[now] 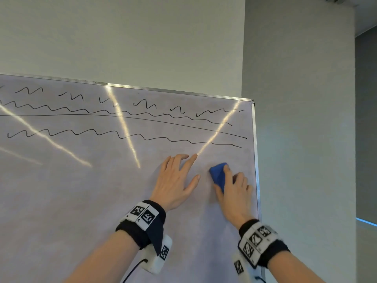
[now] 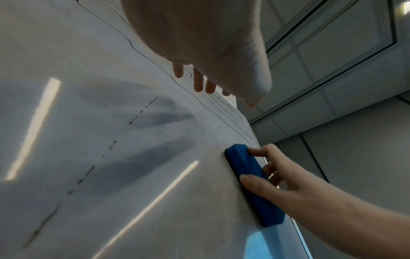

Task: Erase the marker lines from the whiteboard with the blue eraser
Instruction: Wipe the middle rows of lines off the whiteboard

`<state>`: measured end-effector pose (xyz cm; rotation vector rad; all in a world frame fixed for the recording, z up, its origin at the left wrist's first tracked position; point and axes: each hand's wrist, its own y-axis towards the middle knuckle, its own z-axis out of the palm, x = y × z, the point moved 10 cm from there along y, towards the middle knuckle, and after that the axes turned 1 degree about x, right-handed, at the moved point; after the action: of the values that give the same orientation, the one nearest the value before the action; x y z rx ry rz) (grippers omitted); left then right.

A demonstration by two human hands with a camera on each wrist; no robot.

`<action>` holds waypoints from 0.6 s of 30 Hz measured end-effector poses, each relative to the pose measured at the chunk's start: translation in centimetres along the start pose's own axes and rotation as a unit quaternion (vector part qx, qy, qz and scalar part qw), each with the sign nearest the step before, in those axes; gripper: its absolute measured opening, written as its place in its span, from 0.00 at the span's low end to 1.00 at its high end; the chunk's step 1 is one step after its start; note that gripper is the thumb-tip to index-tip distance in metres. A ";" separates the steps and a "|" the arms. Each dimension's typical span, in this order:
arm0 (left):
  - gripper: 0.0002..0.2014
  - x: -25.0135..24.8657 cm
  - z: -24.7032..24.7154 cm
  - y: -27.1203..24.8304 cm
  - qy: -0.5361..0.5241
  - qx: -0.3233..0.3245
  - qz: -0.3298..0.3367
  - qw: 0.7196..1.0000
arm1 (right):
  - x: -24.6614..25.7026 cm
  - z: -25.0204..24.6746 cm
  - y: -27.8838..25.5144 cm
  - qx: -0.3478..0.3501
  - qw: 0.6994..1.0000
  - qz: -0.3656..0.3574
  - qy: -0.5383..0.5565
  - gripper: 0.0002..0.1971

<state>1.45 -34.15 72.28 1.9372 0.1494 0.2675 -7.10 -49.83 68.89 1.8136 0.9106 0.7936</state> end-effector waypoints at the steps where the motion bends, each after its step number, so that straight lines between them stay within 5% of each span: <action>1: 0.28 0.0 -0.1 0.1 0.000 0.001 0.001 1.000 | 0.6 0.4 -1.1 -0.001 0.999 -0.036 -0.010 0.34; 4: 0.28 0.6 -0.6 0.2 0.006 0.002 -0.003 1.000 | -1.3 -0.1 0.1 -0.001 0.999 -0.044 -0.023 0.32; 8: 0.28 2.3 -1.7 -0.1 0.018 0.001 -0.017 1.000 | -5.2 -2.1 5.7 0.000 0.991 0.132 0.000 0.30; 10: 0.28 2.8 -2.0 -0.4 0.021 0.000 -0.020 1.000 | -4.3 -2.2 7.5 0.001 0.987 0.162 0.013 0.30; 15: 0.28 2.1 -1.9 -0.6 0.024 -0.001 -0.019 1.000 | 2.9 -0.7 6.8 0.043 0.998 0.044 -0.006 0.31; 18: 0.27 2.0 -2.3 -0.9 0.021 0.001 -0.017 1.000 | 2.3 -1.1 5.6 0.043 0.999 -0.028 -0.014 0.30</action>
<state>2.83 -31.29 72.46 1.9302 0.2096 0.2854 -5.43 -49.09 74.74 1.8606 0.9850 0.7025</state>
